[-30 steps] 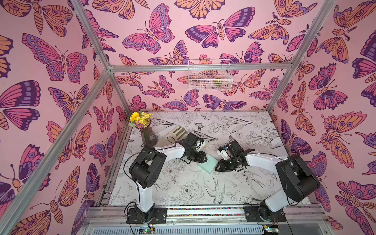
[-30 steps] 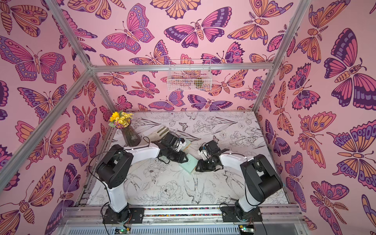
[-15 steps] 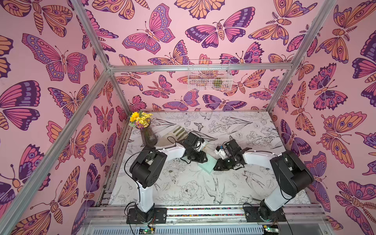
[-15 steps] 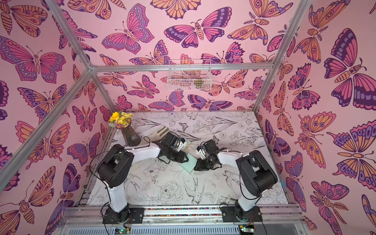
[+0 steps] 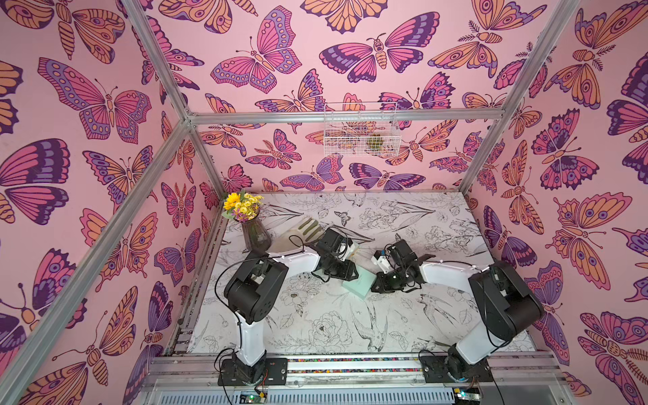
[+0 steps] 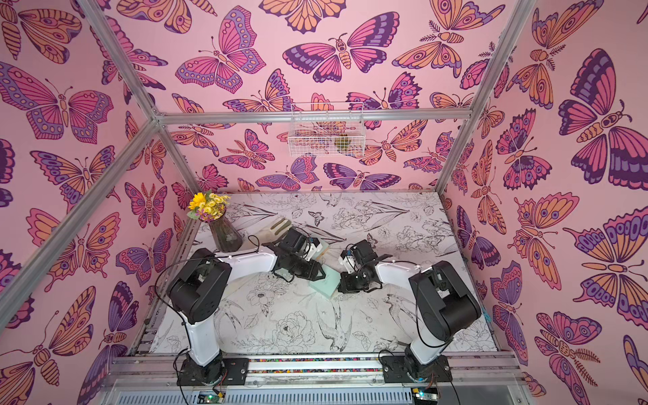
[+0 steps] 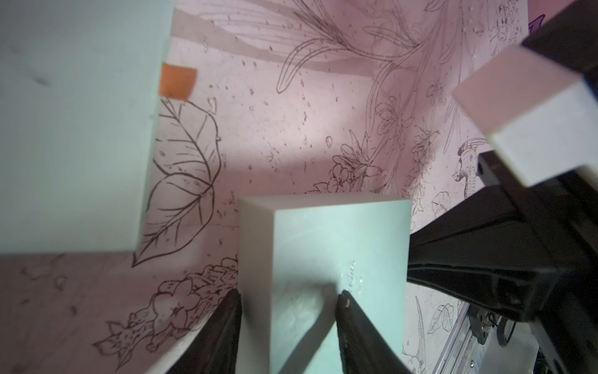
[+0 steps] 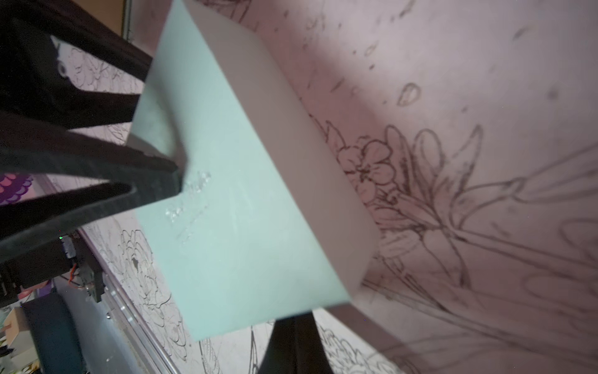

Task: Place the earrings into the drawer-style jewelry box
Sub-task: Open the drawer in the jewelry box.

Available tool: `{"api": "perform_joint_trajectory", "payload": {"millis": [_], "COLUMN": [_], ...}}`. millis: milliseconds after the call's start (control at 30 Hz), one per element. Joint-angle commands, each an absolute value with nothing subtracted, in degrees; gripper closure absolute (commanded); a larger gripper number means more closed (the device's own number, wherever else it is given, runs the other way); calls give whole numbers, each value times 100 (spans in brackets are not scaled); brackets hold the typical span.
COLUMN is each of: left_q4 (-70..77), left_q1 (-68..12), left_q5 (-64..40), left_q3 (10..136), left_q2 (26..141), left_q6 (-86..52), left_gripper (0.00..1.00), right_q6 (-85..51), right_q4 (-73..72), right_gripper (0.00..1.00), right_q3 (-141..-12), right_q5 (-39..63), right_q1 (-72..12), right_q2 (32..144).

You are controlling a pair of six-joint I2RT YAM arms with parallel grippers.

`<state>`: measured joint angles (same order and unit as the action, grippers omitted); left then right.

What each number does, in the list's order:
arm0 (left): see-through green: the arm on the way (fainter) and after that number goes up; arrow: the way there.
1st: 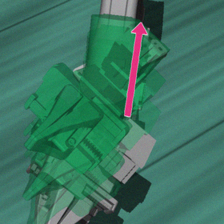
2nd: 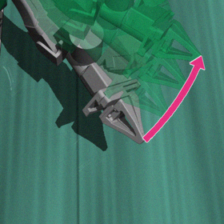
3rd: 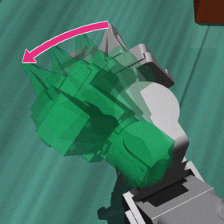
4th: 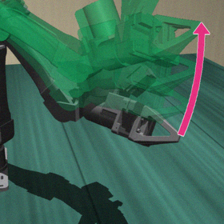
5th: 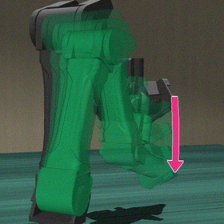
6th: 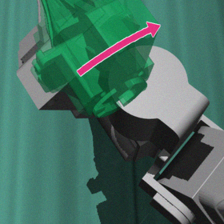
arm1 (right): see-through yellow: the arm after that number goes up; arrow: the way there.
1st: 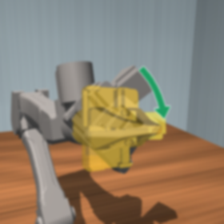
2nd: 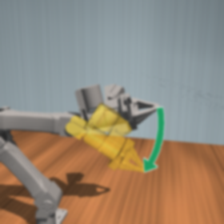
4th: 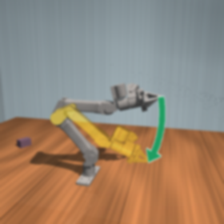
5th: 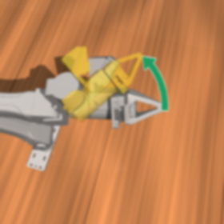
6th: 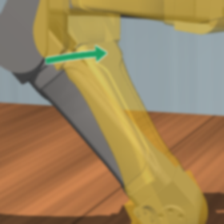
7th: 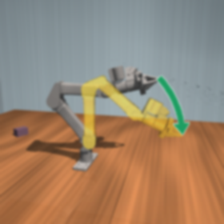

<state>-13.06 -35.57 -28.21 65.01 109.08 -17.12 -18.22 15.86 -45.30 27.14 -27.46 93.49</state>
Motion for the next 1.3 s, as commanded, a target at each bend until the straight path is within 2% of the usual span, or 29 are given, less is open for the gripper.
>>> {"api": "perform_joint_trajectory", "payload": {"millis": [0, 567, 1000, 1033, 1133, 1267], "left_q4": [-1775, -1872, -1863, -1872, -1928, -2096], "left_q1": [-3386, -3347, -3389, -3399, -3437, -3479], "left_q5": [-2032, -1837, -1969, -1969, -1917, -1882], "left_q3": [6271, 6231, 6319, 6318, 6387, 6670], "left_q2": [11021, 11076, 11118, 11093, 10935, 10643], "left_q6": [-1748, -1697, -1675, -1670, -1696, -1714], "left_gripper": [51, 51, 50, 50, 49, 45], "right_q6": [-2015, -2326, -2339, -2376, -2472, -2515], "right_q4": [2132, 3342, 3216, 3226, 3390, 3690], "right_gripper": [100, 100, 100, 97, 81, 73], "right_q3": [-4379, -4140, -4197, -4192, -4232, -4307], "right_q5": [2025, 858, 1059, 1012, 812, 508], "right_q1": [-2733, -2732, -2733, -2733, -2733, -2736], "right_q2": [9113, 8228, 8352, 8337, 8235, 7981]}}
